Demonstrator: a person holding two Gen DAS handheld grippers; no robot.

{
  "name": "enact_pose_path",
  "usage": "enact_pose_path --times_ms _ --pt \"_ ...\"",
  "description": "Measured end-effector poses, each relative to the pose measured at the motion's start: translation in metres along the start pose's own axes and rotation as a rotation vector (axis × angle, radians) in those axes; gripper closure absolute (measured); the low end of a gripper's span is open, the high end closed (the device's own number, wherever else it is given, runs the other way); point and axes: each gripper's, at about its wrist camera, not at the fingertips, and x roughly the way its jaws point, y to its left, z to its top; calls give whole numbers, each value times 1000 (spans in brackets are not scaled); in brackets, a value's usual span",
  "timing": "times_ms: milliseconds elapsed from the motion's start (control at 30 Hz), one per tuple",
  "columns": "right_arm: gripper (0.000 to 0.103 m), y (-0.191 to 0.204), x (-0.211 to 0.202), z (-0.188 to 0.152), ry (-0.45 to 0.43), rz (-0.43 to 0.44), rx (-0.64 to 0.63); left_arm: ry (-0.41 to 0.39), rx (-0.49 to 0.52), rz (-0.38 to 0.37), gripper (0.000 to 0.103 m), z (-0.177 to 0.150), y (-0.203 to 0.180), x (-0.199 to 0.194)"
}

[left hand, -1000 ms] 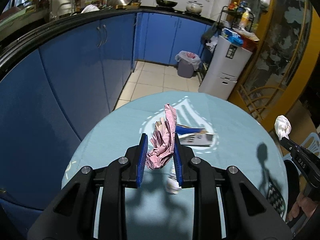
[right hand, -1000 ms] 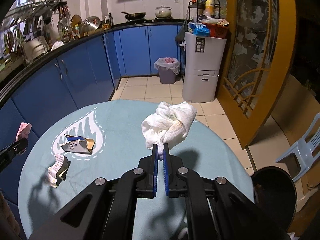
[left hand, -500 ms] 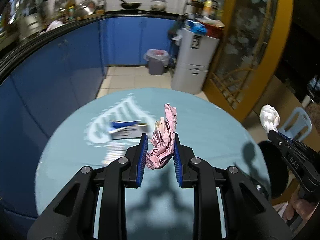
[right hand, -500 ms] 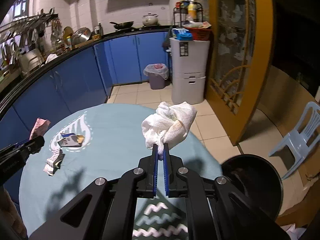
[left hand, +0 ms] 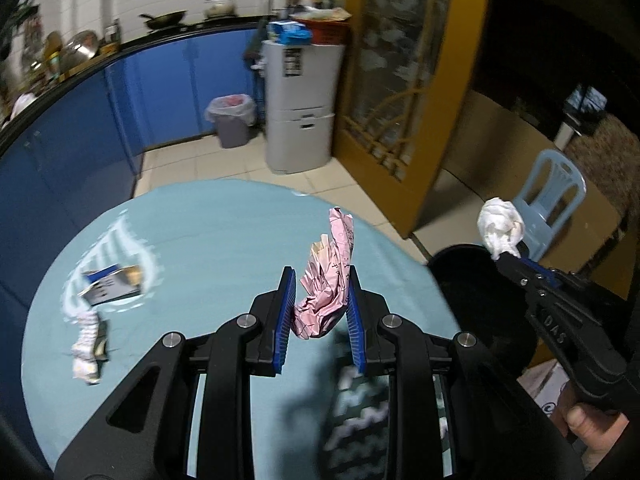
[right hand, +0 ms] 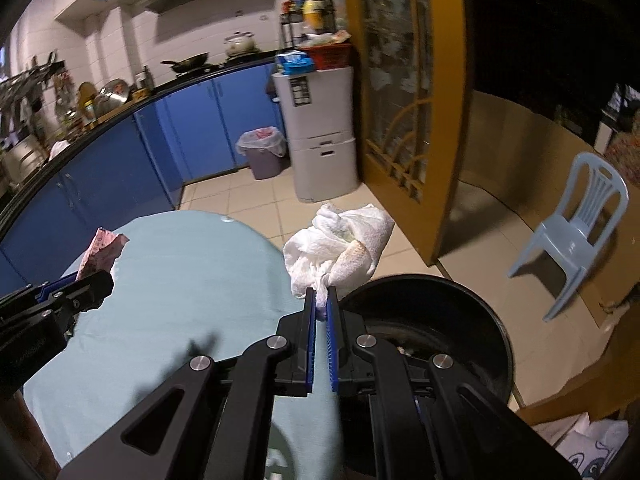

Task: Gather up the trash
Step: 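Carry the pink wrapper and white cloth over the black bin and release them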

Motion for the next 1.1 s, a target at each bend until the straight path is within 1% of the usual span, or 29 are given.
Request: enact_pose_path --times_ms 167,433,567,733,767,800,867,933,1067,1100 --pt "98 -32 2 -7 14 -27 47 20 58 -46 77 6 -44 16" --pt "98 -72 6 -16 31 -55 102 65 134 -114 76 12 -104 43" --pt "98 -86 9 -22 44 -64 119 95 143 -145 75 15 -127 58" --pt "98 -99 14 -26 59 -71 128 118 172 -165 74 17 -153 72" --pt "98 -101 15 -26 61 -73 129 124 175 -166 69 18 -157 74" --pt "98 -102 16 -27 64 -74 132 130 175 -163 46 19 -161 78" --pt "98 -106 19 -28 71 -81 138 131 166 -177 5 20 -165 80" --pt "98 -109 22 -29 73 -86 145 118 163 -171 4 22 -166 80" --pt "97 -112 29 -31 93 -74 163 128 155 -149 3 22 -164 85" --pt "95 -112 31 -31 102 -66 165 132 149 -146 3 22 -162 86"
